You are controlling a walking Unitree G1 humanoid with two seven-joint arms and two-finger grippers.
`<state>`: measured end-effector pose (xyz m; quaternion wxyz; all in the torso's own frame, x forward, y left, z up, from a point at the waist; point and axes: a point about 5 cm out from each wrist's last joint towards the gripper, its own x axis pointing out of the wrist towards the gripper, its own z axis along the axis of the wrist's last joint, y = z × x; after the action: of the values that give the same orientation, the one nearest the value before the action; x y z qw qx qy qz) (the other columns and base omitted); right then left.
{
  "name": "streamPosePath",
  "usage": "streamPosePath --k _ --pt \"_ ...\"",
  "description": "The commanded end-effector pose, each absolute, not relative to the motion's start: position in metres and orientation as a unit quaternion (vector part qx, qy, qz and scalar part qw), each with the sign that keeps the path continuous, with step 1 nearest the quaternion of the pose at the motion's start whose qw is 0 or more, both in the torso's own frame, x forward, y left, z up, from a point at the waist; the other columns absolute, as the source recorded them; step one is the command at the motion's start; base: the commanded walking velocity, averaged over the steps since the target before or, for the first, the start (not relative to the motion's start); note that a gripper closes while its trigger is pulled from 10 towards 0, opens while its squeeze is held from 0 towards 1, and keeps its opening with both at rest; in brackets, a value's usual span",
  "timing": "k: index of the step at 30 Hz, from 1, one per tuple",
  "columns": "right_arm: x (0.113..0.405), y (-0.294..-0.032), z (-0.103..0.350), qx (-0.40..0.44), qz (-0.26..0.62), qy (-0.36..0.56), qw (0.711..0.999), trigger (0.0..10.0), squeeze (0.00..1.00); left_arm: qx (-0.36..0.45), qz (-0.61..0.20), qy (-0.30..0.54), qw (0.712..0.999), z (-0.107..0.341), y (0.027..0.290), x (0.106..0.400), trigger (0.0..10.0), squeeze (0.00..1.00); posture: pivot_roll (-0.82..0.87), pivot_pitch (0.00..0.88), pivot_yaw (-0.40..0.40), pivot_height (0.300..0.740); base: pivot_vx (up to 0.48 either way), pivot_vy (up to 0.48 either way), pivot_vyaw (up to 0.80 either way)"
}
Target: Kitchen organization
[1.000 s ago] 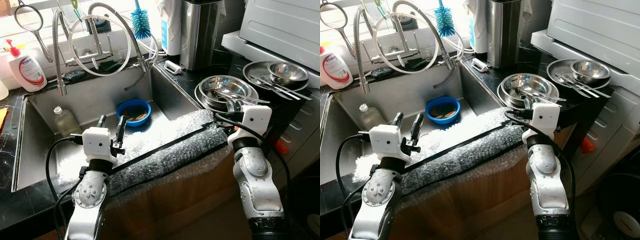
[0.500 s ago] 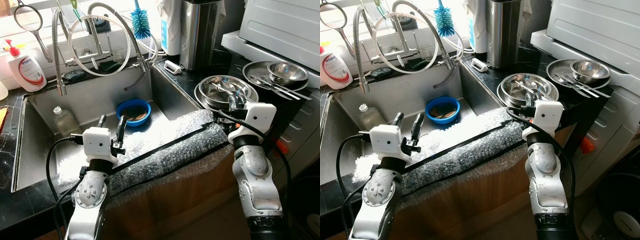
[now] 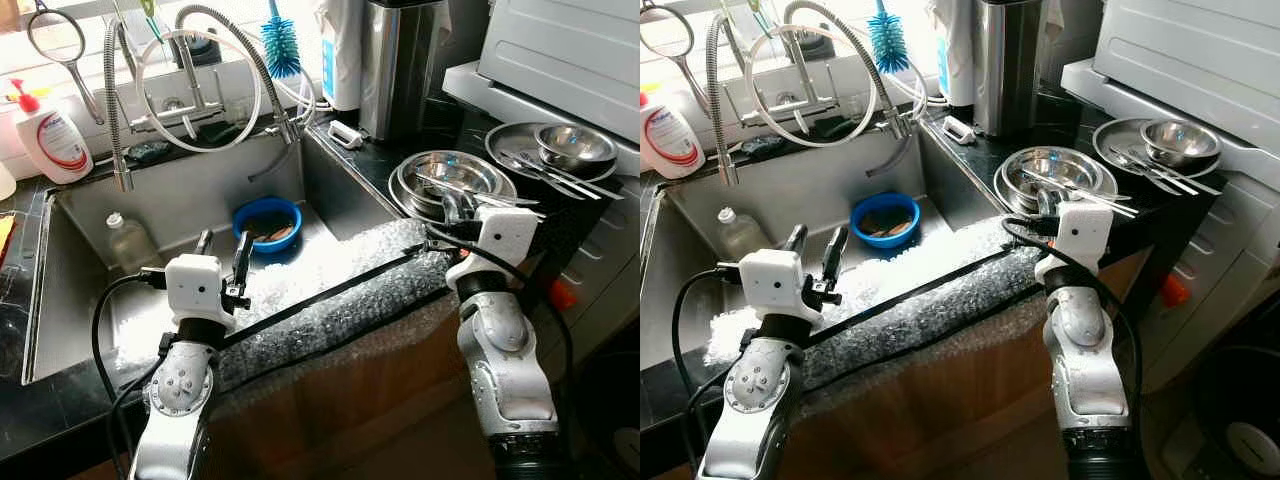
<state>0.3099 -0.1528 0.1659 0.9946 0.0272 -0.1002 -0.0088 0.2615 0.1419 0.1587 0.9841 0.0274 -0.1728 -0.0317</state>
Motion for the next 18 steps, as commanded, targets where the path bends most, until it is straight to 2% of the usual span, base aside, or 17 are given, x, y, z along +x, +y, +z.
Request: streamPosePath --k 1,18 --pt "0.31 -0.15 0.171 0.041 -0.005 -0.103 0.994 10.0 0.0 0.041 -0.034 -0.18 0.982 0.162 0.142 0.262 10.0 0.0 -0.2 0.0 0.082 0.74 0.0 0.0 0.0" --pt "0.313 -0.163 0.18 0.168 -0.067 -0.098 0.979 10.0 0.0 0.04 -0.036 -0.182 0.982 0.162 0.141 0.262 10.0 0.0 -0.21 0.0 0.082 0.74 0.0 0.0 0.0"
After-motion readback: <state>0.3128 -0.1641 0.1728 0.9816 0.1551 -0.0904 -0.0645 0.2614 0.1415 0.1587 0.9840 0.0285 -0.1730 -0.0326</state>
